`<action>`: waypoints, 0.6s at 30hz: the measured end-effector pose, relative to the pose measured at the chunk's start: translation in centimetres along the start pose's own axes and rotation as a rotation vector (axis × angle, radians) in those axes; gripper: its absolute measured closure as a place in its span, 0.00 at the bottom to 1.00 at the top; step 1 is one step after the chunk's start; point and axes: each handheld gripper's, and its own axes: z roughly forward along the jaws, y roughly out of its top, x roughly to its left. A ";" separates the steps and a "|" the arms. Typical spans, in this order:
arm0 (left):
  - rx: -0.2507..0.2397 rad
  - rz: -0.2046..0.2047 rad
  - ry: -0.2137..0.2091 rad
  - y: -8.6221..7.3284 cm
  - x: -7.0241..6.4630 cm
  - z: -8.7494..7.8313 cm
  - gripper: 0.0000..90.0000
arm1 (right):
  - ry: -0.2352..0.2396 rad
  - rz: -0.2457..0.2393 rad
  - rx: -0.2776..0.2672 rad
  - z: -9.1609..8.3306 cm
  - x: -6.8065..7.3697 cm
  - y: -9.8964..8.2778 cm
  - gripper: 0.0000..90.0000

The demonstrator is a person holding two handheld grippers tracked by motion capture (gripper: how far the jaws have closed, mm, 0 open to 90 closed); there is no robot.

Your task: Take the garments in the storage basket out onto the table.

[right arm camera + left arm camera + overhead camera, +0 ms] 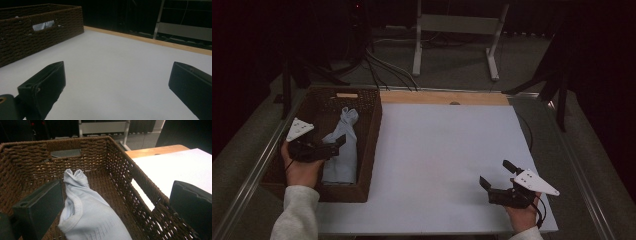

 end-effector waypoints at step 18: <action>0.048 0.018 0.037 1.2 0.2 1.8 0.00 | -0.004 0.000 0.005 0.0 0.0 0.0 0.01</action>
